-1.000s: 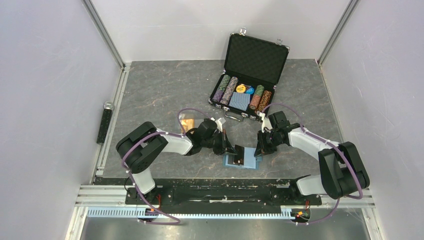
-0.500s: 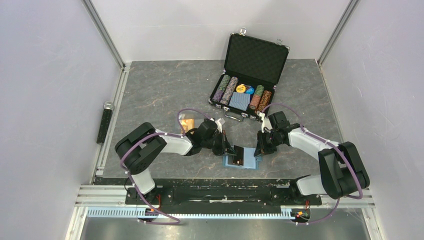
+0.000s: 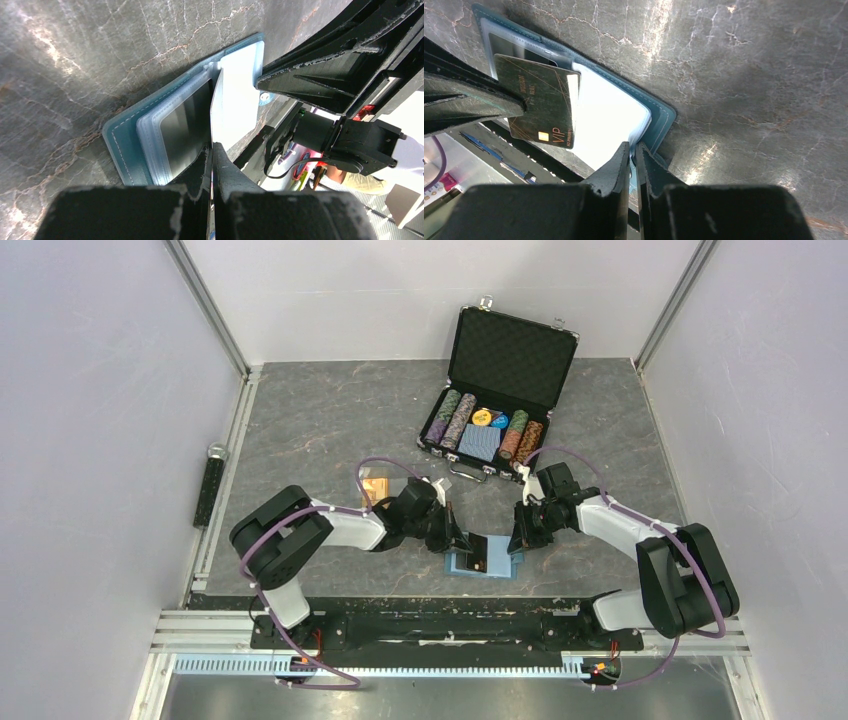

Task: Put the credit cards into the card holder
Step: Insert the credit card into the card holder.

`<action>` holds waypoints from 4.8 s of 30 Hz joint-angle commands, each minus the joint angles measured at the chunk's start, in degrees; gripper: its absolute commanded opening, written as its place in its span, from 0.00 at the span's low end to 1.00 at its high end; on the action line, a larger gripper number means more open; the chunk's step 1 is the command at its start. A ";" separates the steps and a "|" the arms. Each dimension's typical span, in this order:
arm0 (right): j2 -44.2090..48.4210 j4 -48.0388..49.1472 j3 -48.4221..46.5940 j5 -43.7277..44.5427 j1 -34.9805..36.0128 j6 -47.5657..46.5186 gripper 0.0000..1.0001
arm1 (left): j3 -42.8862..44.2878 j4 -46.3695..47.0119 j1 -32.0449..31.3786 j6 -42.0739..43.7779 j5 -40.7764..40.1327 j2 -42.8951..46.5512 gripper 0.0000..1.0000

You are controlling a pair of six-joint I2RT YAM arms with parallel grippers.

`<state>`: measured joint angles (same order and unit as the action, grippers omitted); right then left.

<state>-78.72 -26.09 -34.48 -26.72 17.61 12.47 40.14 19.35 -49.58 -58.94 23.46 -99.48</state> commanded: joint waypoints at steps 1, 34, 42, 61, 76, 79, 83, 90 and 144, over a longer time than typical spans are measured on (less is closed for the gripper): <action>0.35 1.12 0.64 -0.16 0.05 0.21 0.10 | 1.82 -2.26 -0.72 -0.39 -0.37 -1.60 0.02; 0.76 1.60 1.43 -0.79 0.02 1.23 0.10 | 9.66 -14.59 -3.24 4.26 -2.27 -2.74 0.25; 0.93 1.65 1.34 -0.77 0.02 1.25 0.10 | 13.63 -25.01 -3.50 7.71 -5.72 -2.34 0.31; 1.11 1.43 1.05 -1.29 -0.03 1.33 0.10 | 23.49 -27.17 -5.73 10.76 -1.42 -9.77 0.37; 2.29 -0.04 -0.82 -2.39 -0.01 1.51 0.18 | 25.63 -23.94 -7.04 11.03 2.53 -10.70 0.43; 2.86 -0.81 -1.67 -2.20 -0.03 1.43 0.25 | 25.18 -24.58 -7.00 11.49 1.21 -9.02 0.46; 3.45 -2.78 -3.19 -1.07 -0.05 0.92 0.34 | 23.43 -24.94 -6.58 12.08 -1.79 -4.59 0.55; 3.72 -5.40 -6.83 0.38 -0.03 -0.23 0.47 | 18.32 -23.79 -4.35 11.51 -6.06 4.47 0.63; -12.65 1.08 -5.58 -5.27 11.20 5.71 0.06 | 3.88 -14.88 -0.16 2.40 -3.52 4.84 0.37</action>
<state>-90.24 -22.90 -39.53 -34.72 28.56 19.73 41.47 4.75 -49.84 -58.17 19.62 -93.34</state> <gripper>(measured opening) 0.063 0.371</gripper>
